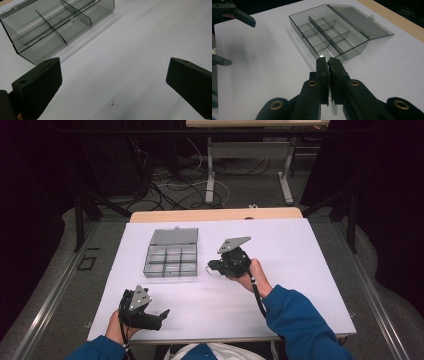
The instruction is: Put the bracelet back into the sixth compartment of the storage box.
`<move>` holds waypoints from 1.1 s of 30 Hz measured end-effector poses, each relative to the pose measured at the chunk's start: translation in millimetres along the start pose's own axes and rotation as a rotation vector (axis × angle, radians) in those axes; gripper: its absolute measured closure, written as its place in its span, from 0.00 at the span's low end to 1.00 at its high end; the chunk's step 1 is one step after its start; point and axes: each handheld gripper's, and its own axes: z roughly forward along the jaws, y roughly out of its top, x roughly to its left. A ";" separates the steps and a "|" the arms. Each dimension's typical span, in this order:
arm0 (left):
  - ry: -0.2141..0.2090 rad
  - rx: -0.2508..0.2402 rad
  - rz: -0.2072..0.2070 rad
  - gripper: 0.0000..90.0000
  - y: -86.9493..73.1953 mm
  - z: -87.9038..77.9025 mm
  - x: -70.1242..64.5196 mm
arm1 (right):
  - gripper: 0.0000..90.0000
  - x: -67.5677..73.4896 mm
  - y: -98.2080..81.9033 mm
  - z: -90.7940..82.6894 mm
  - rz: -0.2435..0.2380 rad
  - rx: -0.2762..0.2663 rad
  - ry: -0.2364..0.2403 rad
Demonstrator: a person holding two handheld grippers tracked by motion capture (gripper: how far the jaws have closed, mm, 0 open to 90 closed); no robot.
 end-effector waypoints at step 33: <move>0.002 -0.005 0.001 0.00 0.0 0.6 0.1 | 0.97 6.9 37.6 22.9 -0.037 -0.015 -0.005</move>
